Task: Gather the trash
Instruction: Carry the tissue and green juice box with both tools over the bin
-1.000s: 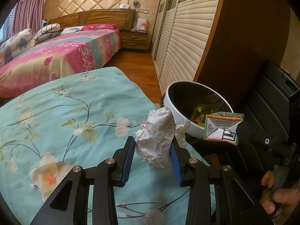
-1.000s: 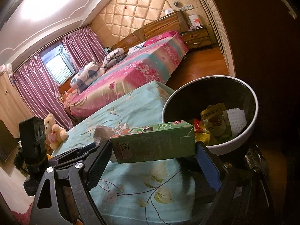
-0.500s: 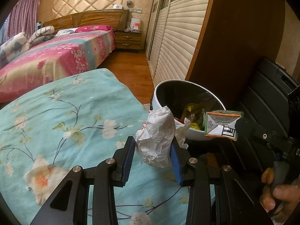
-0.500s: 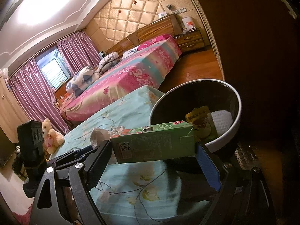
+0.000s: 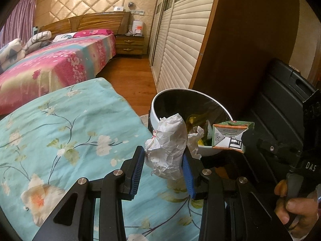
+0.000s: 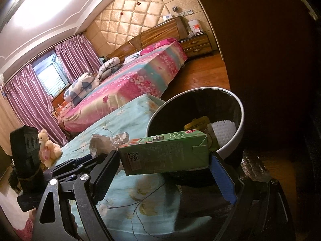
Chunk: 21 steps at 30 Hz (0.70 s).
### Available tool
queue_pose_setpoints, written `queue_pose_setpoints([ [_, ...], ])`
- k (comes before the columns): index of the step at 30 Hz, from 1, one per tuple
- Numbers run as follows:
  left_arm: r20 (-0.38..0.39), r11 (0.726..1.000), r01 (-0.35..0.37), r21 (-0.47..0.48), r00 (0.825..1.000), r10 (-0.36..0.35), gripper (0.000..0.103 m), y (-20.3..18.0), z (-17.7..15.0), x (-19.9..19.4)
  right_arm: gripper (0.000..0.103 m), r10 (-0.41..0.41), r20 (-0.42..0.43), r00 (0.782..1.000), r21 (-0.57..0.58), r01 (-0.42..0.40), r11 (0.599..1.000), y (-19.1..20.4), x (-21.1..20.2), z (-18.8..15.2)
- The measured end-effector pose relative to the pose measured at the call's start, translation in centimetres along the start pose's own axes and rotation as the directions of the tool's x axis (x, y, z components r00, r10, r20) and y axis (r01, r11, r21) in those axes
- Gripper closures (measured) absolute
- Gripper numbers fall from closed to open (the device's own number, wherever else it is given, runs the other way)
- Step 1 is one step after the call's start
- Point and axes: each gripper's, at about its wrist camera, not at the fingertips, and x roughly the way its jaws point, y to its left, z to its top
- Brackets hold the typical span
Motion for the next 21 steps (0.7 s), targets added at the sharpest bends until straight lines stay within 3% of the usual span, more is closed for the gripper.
queue_pose_setpoints([
  [21, -0.004, 1.000, 0.020, 0.010, 1.000, -0.020, 0.067, -1.5, 1.4, 2.1, 0.013, -0.043, 0.006, 0.999, 0.003, 0.043, 0.999, -1.2, 0.0, 1.0],
])
